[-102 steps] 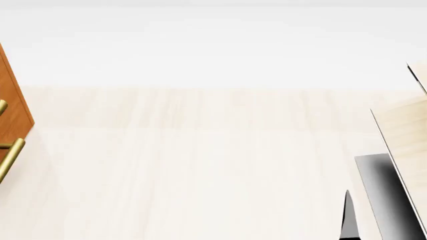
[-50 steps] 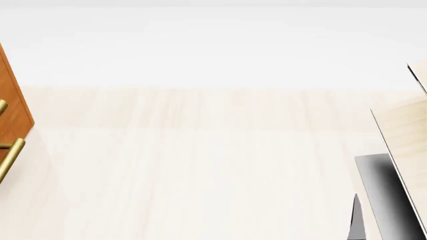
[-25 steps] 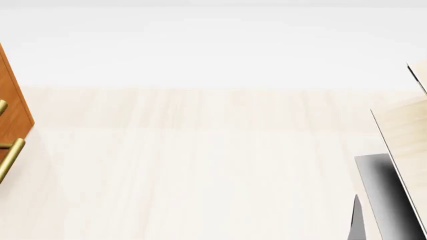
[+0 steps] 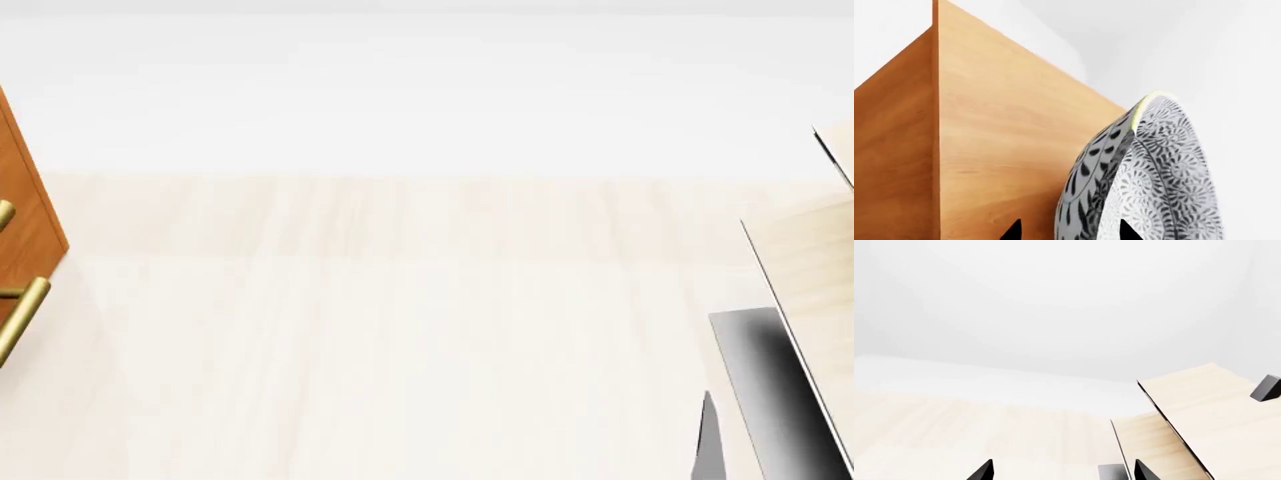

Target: Close the top drawer of the cabinet and put the bowl on top of it.

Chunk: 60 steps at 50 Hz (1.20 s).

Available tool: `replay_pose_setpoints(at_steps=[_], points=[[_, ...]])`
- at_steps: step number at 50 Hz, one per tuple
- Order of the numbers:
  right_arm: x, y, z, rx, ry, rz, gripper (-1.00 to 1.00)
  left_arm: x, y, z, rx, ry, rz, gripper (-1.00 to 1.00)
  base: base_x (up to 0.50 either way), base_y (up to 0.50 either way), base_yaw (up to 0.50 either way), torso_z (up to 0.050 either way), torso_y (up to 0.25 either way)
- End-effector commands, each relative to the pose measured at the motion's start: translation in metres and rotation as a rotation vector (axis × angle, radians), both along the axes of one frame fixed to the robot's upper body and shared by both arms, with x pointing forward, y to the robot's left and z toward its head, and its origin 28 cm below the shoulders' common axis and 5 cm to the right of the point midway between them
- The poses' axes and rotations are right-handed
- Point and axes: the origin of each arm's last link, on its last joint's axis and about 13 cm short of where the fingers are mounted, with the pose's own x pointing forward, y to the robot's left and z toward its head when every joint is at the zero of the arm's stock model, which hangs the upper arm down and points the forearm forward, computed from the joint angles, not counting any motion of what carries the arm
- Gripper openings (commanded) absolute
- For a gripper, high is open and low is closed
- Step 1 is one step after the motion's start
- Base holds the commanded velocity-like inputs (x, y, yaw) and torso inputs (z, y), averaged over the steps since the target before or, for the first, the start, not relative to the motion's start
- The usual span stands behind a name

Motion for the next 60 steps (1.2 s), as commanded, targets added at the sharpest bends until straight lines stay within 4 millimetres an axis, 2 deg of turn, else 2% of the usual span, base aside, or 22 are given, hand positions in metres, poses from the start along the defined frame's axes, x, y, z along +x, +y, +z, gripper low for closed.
replay_pose_setpoints(at_steps=[1, 24, 45, 60], points=[[-0.001, 0.001, -0.002, -0.002, 0.002, 0.006, 1.00, -0.001, -0.003, -0.003, 0.034, 0.092, -0.008, 1.00, 0.00, 0.00, 0.00, 0.000, 0.000], [-0.004, -0.002, -0.004, 0.002, 0.004, 0.001, 1.00, -0.013, -0.011, 0.006, 0.059, 0.071, -0.043, 1.00, 0.00, 0.00, 0.00, 0.000, 0.000], [-0.003, -0.001, -0.004, 0.002, 0.007, 0.008, 1.00, -0.012, -0.019, 0.020, 0.104, 0.039, -0.084, 1.00, 0.00, 0.00, 0.00, 0.000, 0.000], [-0.002, 0.001, -0.003, -0.004, 0.007, 0.015, 1.00, -0.028, -0.028, 0.035, 0.158, 0.000, -0.096, 1.00, 0.00, 0.00, 0.00, 0.000, 0.000]])
